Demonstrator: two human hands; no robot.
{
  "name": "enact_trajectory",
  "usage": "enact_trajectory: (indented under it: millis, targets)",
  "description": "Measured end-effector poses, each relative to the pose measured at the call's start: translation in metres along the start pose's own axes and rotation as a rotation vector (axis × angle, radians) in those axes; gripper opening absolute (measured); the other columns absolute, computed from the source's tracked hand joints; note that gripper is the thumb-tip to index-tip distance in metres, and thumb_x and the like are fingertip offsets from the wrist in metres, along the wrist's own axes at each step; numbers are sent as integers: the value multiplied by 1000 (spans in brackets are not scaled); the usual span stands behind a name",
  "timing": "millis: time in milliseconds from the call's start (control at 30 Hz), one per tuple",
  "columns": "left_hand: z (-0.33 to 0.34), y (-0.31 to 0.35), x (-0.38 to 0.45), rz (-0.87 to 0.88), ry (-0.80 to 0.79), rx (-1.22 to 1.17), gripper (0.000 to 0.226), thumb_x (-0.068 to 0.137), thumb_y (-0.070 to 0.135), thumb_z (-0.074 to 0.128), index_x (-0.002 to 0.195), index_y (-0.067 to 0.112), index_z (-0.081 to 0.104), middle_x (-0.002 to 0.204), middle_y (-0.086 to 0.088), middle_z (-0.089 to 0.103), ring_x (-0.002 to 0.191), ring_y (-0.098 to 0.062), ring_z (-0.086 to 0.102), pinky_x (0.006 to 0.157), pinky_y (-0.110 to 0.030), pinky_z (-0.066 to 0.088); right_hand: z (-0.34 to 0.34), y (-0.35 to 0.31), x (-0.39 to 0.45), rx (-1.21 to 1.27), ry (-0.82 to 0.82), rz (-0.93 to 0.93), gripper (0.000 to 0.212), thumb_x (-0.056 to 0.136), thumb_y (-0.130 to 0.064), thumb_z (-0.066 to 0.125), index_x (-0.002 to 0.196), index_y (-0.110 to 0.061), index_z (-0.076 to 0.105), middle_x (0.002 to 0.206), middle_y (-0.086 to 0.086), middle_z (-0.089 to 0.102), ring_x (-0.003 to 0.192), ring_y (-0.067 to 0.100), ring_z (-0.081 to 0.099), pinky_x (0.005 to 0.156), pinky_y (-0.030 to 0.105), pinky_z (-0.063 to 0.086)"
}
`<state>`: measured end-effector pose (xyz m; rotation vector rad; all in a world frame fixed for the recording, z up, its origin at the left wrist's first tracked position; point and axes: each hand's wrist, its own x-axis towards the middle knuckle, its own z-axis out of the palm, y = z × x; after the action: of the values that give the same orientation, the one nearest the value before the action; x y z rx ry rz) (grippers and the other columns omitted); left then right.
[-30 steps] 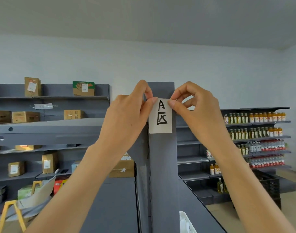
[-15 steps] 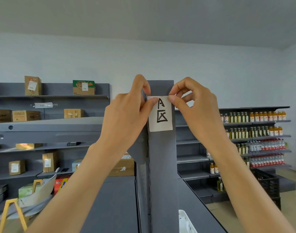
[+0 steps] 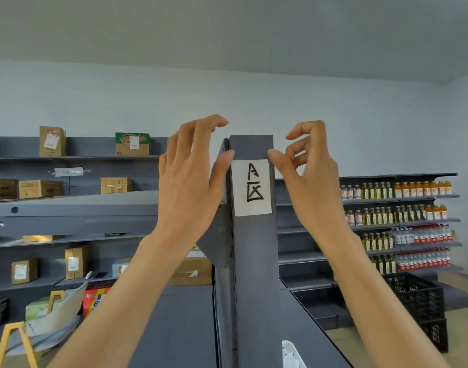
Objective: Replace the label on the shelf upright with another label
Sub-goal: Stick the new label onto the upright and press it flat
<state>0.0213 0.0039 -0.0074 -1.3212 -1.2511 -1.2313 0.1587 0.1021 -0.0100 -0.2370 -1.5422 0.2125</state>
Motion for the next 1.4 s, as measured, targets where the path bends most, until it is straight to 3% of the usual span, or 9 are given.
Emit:
enact_trajectory:
  millis: [133, 233, 433, 533, 633, 733, 867, 1233, 1400]
  targets:
    - [-6, 1, -1, -11, -41, -85, 47, 90, 38, 60, 132, 26, 42, 133, 3, 46, 125, -18, 43, 102, -38, 37, -1, 1, -1, 14, -33, -11, 34, 92, -40, 66, 108, -33, 37, 90, -3, 58, 79, 8, 58, 69, 26, 52]
    - [-2, 4, -5, 85, -131, -23, 61, 81, 44, 68, 134, 28, 41, 136, 1, 44, 129, -19, 41, 104, -33, 32, 6, 1, -9, -24, -82, -38, 45, 85, -40, 73, 115, -33, 39, 95, -8, 54, 88, 11, 57, 70, 21, 47]
    - [-4, 1, -19, 144, -212, -31, 75, 73, 57, 67, 137, 27, 42, 144, -2, 35, 137, -19, 32, 108, -34, 26, 0, 10, -30, -17, -150, -55, 59, 74, -42, 79, 113, -41, 34, 97, -8, 52, 91, 11, 54, 71, 20, 47]
    - [-2, -1, -28, 167, -255, 8, 84, 71, 60, 68, 142, 26, 38, 153, -4, 25, 147, -25, 19, 116, -43, 22, -2, 16, -44, -41, -165, -64, 56, 72, -51, 70, 116, -44, 35, 107, -13, 50, 100, 9, 52, 70, 20, 45]
    - [-3, 1, -38, 207, -309, 153, 91, 81, 60, 57, 153, 23, 17, 164, -3, 3, 151, -27, -6, 120, -51, 5, -3, 20, -57, -57, -153, -144, 61, 86, -53, 55, 140, -36, 32, 138, -19, 37, 130, 2, 39, 95, 18, 43]
    - [4, 11, -54, 288, -310, 355, 70, 100, 49, 27, 155, 13, 5, 165, -6, -3, 151, -29, -8, 120, -53, 2, 7, 16, -70, -115, -268, -273, 78, 97, -65, 14, 159, -19, 7, 168, -8, 3, 156, 13, 3, 125, 33, 12]
    - [17, 10, -66, 248, -316, 469, 62, 102, 41, 15, 155, 11, 6, 164, -9, 3, 151, -29, 1, 119, -55, 9, 19, 16, -78, -238, -382, -274, 88, 92, -70, 1, 159, -13, -6, 169, -1, -13, 155, 20, -16, 126, 44, -1]
    - [5, -6, -72, 174, -294, 537, 75, 99, 58, 22, 155, 10, 8, 164, -6, 8, 151, -27, 4, 121, -51, 5, 4, 23, -82, -534, -394, -257, 80, 94, -69, 2, 158, -23, -12, 167, -9, -19, 154, 22, -19, 125, 44, -3]
    - [-3, -8, -71, 158, -311, 547, 76, 99, 59, 19, 155, 8, 6, 164, -7, 5, 151, -28, 1, 120, -53, 5, 0, 16, -80, -425, -315, -181, 78, 98, -65, 5, 159, -17, -5, 170, -2, -5, 156, 21, -11, 126, 41, 3]
